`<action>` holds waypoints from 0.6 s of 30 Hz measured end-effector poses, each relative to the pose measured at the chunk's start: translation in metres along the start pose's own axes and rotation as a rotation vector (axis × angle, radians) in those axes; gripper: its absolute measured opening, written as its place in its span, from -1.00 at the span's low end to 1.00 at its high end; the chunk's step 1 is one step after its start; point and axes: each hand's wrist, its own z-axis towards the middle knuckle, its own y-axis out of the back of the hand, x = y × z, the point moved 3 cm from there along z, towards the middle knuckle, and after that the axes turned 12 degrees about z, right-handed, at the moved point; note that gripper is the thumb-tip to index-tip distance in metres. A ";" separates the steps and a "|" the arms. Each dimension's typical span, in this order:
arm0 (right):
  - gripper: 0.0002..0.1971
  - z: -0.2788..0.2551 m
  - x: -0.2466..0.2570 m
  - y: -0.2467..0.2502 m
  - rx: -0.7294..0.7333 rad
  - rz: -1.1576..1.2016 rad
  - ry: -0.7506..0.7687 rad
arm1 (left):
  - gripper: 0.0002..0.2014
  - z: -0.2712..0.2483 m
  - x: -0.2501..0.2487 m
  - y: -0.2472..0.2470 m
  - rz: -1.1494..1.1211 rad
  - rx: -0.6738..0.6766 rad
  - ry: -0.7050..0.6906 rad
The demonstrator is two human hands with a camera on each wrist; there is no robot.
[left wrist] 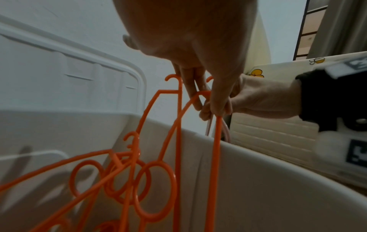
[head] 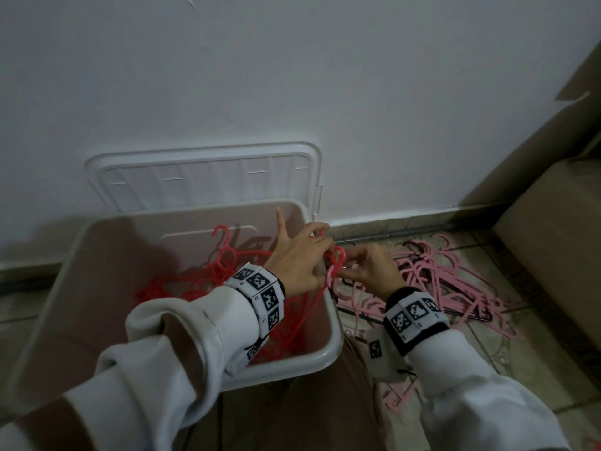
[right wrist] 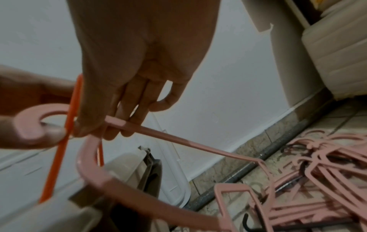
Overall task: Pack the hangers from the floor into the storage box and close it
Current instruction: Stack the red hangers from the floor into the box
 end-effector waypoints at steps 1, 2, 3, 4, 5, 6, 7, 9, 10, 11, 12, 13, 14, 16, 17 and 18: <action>-0.88 0.001 0.001 0.002 0.007 -0.026 0.003 | -0.63 -0.001 0.000 0.000 0.011 0.006 -0.019; -0.89 0.002 0.002 0.005 0.006 -0.048 0.011 | -0.59 -0.001 0.001 0.000 0.015 0.011 -0.037; -0.89 0.003 0.002 0.007 0.001 -0.072 0.027 | -0.56 -0.002 0.001 0.001 0.005 0.011 -0.047; -0.89 0.004 0.003 0.009 0.002 -0.091 0.044 | -0.56 -0.003 0.001 0.003 -0.013 0.003 -0.047; -0.89 0.006 0.003 0.010 0.010 -0.101 0.053 | -0.56 -0.003 0.002 0.005 -0.019 -0.007 -0.039; -0.91 0.007 0.002 0.010 0.021 -0.091 0.051 | -0.57 -0.003 0.002 0.008 -0.013 -0.022 -0.028; -0.94 0.007 0.002 0.010 0.031 -0.067 0.041 | -0.57 -0.004 0.004 0.010 -0.003 -0.044 -0.019; -0.94 0.007 0.004 0.012 0.042 -0.018 0.011 | -0.62 -0.004 0.007 0.012 -0.019 -0.070 -0.002; -0.91 0.006 0.004 0.014 0.033 -0.013 0.002 | -0.63 -0.004 0.009 0.012 -0.046 -0.071 0.004; -0.85 0.006 0.004 0.018 0.008 -0.022 -0.001 | -0.63 -0.005 0.012 0.010 -0.069 -0.070 0.008; -0.81 0.005 0.004 0.022 -0.032 -0.039 -0.004 | -0.67 -0.006 0.014 0.008 -0.079 -0.067 0.012; -0.79 0.005 0.002 0.028 -0.082 -0.067 -0.013 | -0.72 -0.007 0.016 0.006 -0.078 -0.073 0.020; -0.79 0.005 0.000 0.034 -0.128 -0.124 -0.029 | -0.77 -0.007 0.018 0.002 -0.076 -0.080 0.033; -0.75 0.006 -0.006 0.041 -0.142 -0.333 -0.101 | -0.74 -0.009 0.017 -0.004 -0.112 -0.055 0.056; -0.72 0.007 -0.009 0.042 -0.112 -0.422 -0.152 | -0.66 -0.009 0.014 -0.008 -0.128 -0.023 0.055; -0.69 0.007 -0.011 0.041 -0.078 -0.467 -0.199 | -0.60 -0.009 0.010 -0.013 -0.134 0.023 0.049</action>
